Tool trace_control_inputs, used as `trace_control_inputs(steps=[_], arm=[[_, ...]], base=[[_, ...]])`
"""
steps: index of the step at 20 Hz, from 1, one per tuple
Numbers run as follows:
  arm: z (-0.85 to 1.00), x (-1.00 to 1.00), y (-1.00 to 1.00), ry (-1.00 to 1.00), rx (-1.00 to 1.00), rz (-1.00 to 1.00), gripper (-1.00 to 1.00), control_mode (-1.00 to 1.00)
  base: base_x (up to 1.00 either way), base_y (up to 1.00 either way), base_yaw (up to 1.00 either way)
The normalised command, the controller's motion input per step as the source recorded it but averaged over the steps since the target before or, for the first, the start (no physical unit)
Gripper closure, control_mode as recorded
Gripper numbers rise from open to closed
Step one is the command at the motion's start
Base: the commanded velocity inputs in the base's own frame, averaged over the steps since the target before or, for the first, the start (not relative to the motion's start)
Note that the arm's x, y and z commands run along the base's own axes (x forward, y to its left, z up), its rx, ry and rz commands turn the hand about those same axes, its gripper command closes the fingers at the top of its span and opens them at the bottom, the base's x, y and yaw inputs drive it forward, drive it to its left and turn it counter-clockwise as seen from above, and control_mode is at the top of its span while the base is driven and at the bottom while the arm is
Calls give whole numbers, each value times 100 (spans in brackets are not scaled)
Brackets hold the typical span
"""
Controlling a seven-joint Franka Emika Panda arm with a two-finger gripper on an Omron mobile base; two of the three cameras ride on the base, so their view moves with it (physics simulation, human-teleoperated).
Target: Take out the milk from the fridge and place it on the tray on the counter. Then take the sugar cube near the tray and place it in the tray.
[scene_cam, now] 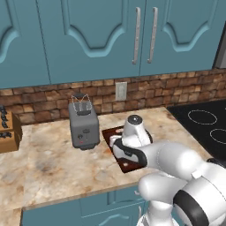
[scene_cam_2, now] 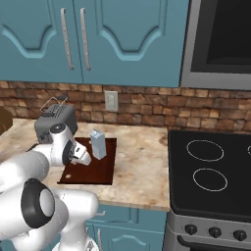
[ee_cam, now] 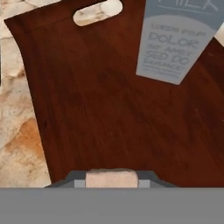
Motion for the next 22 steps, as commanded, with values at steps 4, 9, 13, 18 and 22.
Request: trace_control_inputs(steps=[4,9,13,18,22], arm=[[-29,0,-15,0,0,0,100,-100],[-43,0,-4,0,0,0,100,-100],[-44,0,0,0,0,0,100,-100],[-44,0,0,0,0,0,100,-100],[-44,0,0,0,0,0,100,-100]], base=[[0,0,0],[0,0,0],[0,0,0],[0,0,0],[0,0,0]])
